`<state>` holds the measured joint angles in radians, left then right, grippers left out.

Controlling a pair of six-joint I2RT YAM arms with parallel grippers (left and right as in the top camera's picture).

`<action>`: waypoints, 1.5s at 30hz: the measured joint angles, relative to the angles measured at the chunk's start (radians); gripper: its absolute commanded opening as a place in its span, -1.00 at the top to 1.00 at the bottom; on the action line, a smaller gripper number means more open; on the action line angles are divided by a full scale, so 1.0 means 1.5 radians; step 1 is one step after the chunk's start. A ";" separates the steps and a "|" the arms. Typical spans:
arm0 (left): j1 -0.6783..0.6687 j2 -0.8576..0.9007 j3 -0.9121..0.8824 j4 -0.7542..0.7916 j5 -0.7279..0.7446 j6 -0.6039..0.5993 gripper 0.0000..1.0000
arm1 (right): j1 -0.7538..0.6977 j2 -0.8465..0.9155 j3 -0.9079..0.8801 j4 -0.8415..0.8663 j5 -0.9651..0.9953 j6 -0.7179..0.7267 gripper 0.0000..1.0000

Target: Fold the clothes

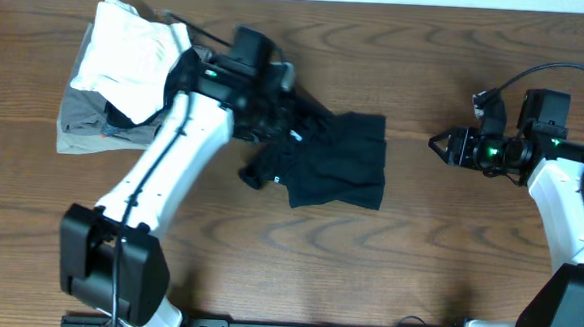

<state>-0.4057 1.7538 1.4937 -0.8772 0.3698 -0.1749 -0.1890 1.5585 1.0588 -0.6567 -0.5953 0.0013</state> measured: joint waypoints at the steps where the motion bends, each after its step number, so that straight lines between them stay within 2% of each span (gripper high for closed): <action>1: -0.017 0.004 0.000 0.006 -0.006 0.000 0.88 | 0.000 0.000 0.000 0.000 0.000 0.000 0.07; 10: -0.163 0.059 0.000 0.097 -0.053 -0.003 0.88 | 0.000 0.000 0.000 -0.001 0.000 0.009 0.08; 21: -0.184 0.090 -0.001 0.253 -0.093 -0.007 0.88 | 0.000 0.000 0.000 -0.004 0.000 0.012 0.08; 28: -0.185 0.173 -0.001 0.338 -0.092 -0.048 0.72 | 0.001 0.000 0.000 -0.013 0.000 0.012 0.07; 33: -0.187 0.192 -0.001 0.383 -0.075 -0.099 0.24 | 0.001 0.000 0.000 -0.014 0.000 0.012 0.07; 38: -0.189 0.192 -0.001 0.438 -0.040 -0.126 0.22 | 0.001 0.000 0.000 -0.016 0.000 0.012 0.08; 45: -0.189 0.188 -0.001 0.409 -0.019 -0.124 0.23 | 0.001 0.000 0.000 -0.023 0.000 0.012 0.03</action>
<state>-0.6891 2.0357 1.4929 -0.2642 0.3412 -0.3607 -0.1883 1.5585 1.0588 -0.6918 -0.5949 0.0189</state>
